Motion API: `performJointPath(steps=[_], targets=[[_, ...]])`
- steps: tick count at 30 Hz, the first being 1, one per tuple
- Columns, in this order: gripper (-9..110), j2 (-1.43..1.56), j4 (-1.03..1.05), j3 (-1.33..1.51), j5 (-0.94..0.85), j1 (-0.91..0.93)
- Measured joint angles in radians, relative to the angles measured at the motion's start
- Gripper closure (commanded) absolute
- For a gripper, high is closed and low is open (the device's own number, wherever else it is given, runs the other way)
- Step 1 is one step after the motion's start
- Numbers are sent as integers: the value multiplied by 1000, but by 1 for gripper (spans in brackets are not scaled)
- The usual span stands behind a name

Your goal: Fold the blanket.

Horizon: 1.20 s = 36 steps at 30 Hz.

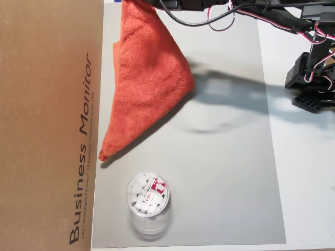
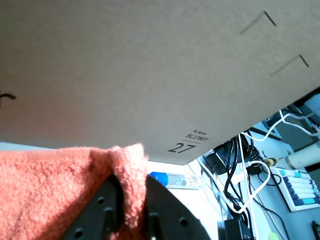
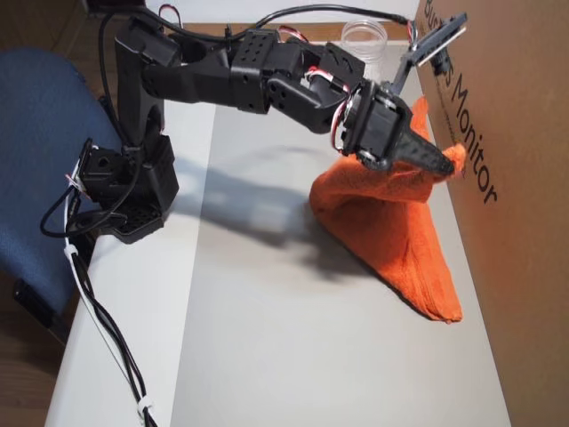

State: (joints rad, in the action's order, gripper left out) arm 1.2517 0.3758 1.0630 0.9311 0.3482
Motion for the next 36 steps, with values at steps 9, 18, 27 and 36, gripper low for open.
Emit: performJointPath(steps=[9, 18, 27, 36], targets=[[102, -153, -66, -129, 100, 25], [102, -302, -187, -184, 201, 51], [102, -425, -353, -184, 212, 81], [102, -525, -476, -184, 212, 92]])
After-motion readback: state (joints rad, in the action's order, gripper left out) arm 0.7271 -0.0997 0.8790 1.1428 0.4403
